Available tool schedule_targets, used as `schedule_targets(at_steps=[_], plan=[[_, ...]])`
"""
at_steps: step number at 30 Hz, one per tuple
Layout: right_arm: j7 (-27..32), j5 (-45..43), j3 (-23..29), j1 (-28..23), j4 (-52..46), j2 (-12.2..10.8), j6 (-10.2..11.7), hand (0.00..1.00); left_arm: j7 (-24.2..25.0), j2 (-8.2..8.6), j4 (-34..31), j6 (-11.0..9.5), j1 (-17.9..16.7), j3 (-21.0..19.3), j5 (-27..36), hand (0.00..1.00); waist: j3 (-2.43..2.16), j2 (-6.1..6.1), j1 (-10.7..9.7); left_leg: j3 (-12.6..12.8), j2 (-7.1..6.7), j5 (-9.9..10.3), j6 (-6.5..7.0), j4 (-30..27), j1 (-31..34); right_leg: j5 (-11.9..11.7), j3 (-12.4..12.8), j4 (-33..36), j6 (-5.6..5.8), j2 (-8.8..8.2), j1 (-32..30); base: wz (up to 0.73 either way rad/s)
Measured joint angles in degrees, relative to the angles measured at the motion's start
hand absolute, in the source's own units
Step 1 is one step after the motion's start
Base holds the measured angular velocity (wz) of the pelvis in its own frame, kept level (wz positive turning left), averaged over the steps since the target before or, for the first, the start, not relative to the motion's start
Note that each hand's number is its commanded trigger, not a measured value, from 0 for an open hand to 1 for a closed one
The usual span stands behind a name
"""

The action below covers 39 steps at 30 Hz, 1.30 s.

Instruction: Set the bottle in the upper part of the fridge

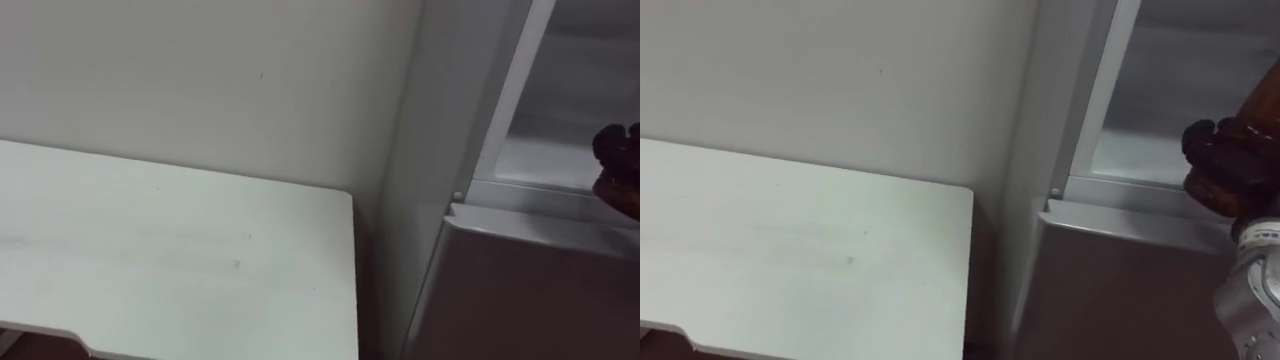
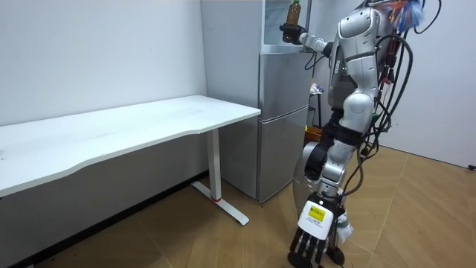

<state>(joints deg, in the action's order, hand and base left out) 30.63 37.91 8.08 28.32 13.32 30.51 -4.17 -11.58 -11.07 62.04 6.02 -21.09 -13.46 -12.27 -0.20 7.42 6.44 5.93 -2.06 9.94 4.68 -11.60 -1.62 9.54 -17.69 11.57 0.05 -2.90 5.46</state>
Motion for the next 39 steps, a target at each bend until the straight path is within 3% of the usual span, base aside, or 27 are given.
schedule_targets(at_steps=[7, 10, 17, 23, 29, 31, 33, 39], plan=[[1.8, -0.2, -0.9, 1.9, 2.4, 0.2, -2.7, 1.00, 0.1, -0.19, -0.4, 1.4, 0.0, -0.1, -2.4, 0.00, -0.08, 0.11, 0.8, -0.6, -0.43, 0.0, 0.03, -0.3, 0.7, 0.4, -0.3, 0.1, -0.02, -0.10, -0.5, 0.03], [3.5, -0.1, -3.6, 6.0, 5.1, 2.5, -4.6, 1.00, 0.9, -1.19, -1.2, 1.7, -0.2, -0.1, -3.4, 0.00, -0.21, 0.21, 1.1, -0.7, -0.56, 0.0, 0.06, -0.8, 1.5, 0.6, -0.4, 0.0, -0.17, -0.09, -0.9, 0.00], [3.7, 0.0, -7.1, 10.5, 9.5, 5.4, -4.6, 1.00, 0.9, -1.77, -1.9, 1.8, -0.6, -1.2, -3.6, 0.00, -0.55, 0.93, 2.1, -1.4, -0.61, 0.0, 0.06, -0.7, 0.9, 0.6, -1.4, -0.7, -0.14, -0.04, 0.2, 0.06], [4.3, -0.1, -7.1, 10.8, 9.7, 6.1, -4.6, 1.00, 1.0, -1.68, -1.7, 1.4, -1.1, -3.4, -3.6, 0.00, -0.12, 1.55, 3.5, -2.2, -0.61, 0.1, -0.05, -0.6, 0.4, 0.6, -3.6, -0.8, -0.12, -0.16, 1.1, 0.08], [5.0, -0.6, -7.0, 10.8, 10.0, 6.3, -4.6, 1.00, 1.1, -1.69, -1.7, 1.5, -1.2, -4.8, -3.7, 0.00, -0.15, 1.62, 4.5, -3.2, -0.72, 0.1, -0.07, -1.1, 1.1, 0.6, -5.4, -0.8, -0.07, -0.31, 1.2, 0.08], [4.9, -1.2, -7.0, 10.8, 11.4, 6.9, -4.6, 1.00, 1.2, -1.69, -1.7, 1.5, -1.3, -4.9, -3.7, 0.00, -0.23, 1.72, 4.8, -3.5, -0.77, 0.1, -0.07, -1.2, 1.3, 0.6, -6.1, -0.8, -0.05, -0.51, 1.2, 0.08], [5.0, -1.8, -7.0, 11.0, 12.8, 7.3, -4.7, 1.00, 2.0, -1.69, -2.0, 1.5, -1.6, -5.2, -3.7, 0.00, -0.73, 2.08, 4.9, -3.7, -0.77, 0.1, -0.08, -1.5, 2.1, 0.6, -6.2, -0.7, -0.01, -0.72, 0.6, 0.05], [4.1, -1.8, -7.0, 12.0, 15.7, 7.3, -4.8, 1.00, 2.7, -1.67, -1.9, 1.6, -2.0, -6.1, -3.7, 0.00, -0.75, 2.19, 5.1, -4.4, -0.96, 0.1, -0.08, -1.7, 2.0, 0.6, -6.9, -0.7, 0.03, -0.47, 1.2, 0.08]])
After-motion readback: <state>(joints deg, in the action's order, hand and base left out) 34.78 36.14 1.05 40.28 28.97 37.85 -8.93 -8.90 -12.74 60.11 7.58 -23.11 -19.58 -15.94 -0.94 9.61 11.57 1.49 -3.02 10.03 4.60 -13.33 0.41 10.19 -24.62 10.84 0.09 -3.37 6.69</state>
